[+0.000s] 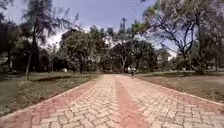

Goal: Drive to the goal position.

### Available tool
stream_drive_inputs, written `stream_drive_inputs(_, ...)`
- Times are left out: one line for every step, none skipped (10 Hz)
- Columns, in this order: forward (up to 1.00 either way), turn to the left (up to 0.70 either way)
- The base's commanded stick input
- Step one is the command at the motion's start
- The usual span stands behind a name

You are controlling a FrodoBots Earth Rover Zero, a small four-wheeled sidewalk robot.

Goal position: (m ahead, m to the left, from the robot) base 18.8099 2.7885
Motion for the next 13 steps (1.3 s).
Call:
stream_drive_inputs(0.70, 0.00)
stream_drive_inputs(0.70, 0.00)
stream_drive_inputs(0.70, 0.00)
stream_drive_inputs(0.70, 0.00)
stream_drive_inputs(0.70, 0.00)
stream_drive_inputs(0.70, 0.00)
stream_drive_inputs(0.70, 0.00)
stream_drive_inputs(0.70, 0.00)
stream_drive_inputs(0.70, 0.00)
stream_drive_inputs(0.70, 0.00)
stream_drive_inputs(0.70, 0.00)
stream_drive_inputs(0.70, 0.00)
stream_drive_inputs(0.70, 0.00)
